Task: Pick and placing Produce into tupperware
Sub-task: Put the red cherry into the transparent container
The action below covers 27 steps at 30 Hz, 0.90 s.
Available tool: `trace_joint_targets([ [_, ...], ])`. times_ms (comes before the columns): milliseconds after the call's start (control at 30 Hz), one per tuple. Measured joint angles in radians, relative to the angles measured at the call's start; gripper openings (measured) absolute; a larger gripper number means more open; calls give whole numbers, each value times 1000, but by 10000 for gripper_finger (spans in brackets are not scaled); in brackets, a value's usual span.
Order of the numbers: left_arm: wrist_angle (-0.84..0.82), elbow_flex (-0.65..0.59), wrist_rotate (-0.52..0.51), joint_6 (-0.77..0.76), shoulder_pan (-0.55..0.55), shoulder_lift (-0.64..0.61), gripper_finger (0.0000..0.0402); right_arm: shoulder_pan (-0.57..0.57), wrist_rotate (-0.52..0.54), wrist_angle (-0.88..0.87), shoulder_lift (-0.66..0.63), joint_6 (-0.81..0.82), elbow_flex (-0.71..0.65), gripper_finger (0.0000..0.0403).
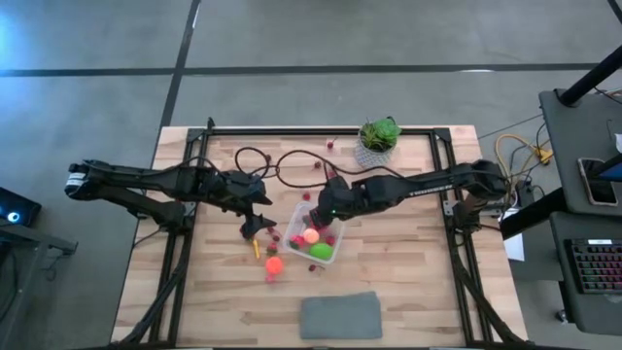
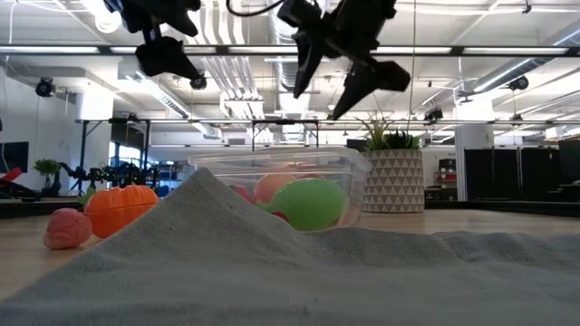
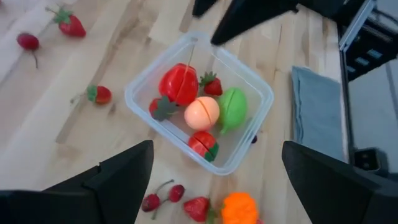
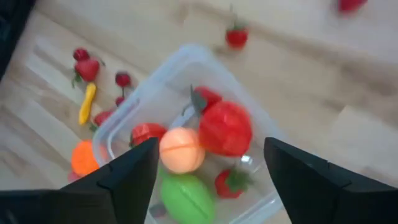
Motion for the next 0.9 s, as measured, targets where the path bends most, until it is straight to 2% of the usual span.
trace_joint_targets([
  [167, -55, 1, 1, -25, -16, -11, 341, -1, 85, -79, -28, -53, 66, 295],
  [400, -414, -22, -14, -63, -89, -13, 341, -3, 155, -306, -44, -92, 156, 294],
  [533, -413, -81, -31, -230, -91, 8, 341, -3, 196, -389, -45, -92, 173, 293],
  [667, -417, -147, -103, -361, -91, 27, 341, -8, 198, -415, -45, -93, 166, 296],
  [700, -419, -162, -102, -348, -92, 26, 341, -8, 198, -415, -45, -100, 161, 297],
  [900, -366, -226, -105, -35, -145, 29, 341, -18, 186, -423, -45, -172, 137, 292],
])
